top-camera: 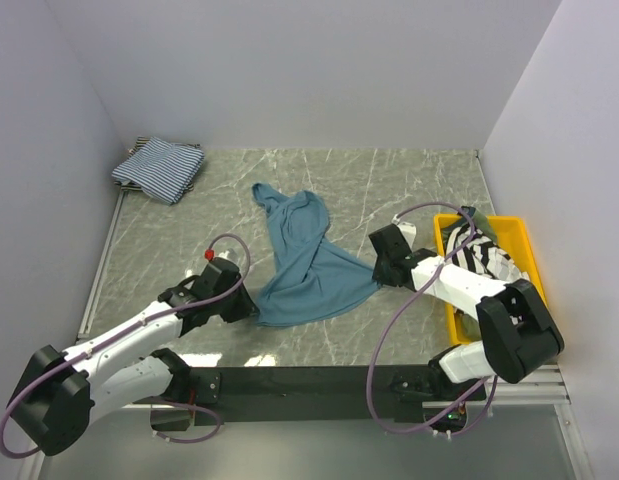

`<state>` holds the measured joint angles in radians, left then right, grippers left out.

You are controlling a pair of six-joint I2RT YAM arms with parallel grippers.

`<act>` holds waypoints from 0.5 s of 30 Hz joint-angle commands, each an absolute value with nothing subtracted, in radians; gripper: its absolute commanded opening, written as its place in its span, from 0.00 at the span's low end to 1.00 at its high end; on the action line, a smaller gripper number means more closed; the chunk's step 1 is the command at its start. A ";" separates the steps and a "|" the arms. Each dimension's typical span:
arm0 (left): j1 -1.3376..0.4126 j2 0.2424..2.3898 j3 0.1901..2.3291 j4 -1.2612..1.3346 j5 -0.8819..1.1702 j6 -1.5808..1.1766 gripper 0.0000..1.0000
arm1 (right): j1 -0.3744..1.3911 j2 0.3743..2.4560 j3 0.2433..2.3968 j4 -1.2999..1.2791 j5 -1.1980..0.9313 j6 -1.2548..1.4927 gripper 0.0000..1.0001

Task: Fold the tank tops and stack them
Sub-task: Flatten the tank top out

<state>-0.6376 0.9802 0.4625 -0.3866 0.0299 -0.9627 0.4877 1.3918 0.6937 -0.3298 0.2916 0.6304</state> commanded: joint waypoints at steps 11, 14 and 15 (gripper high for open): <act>-0.583 0.966 0.442 -0.364 0.074 -0.945 0.13 | 0.436 1.442 0.781 -0.350 0.324 0.586 0.00; -0.580 0.971 0.440 -0.361 0.081 -0.948 0.08 | 0.436 1.442 0.788 -0.357 0.328 0.581 0.00; -0.580 0.973 0.440 -0.359 0.084 -0.951 0.06 | 0.434 1.440 0.792 -0.360 0.330 0.580 0.00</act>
<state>-0.5858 0.9787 0.4442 -0.3832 0.0620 -0.9623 0.4423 1.4433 0.7448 -0.3470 0.3019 0.5987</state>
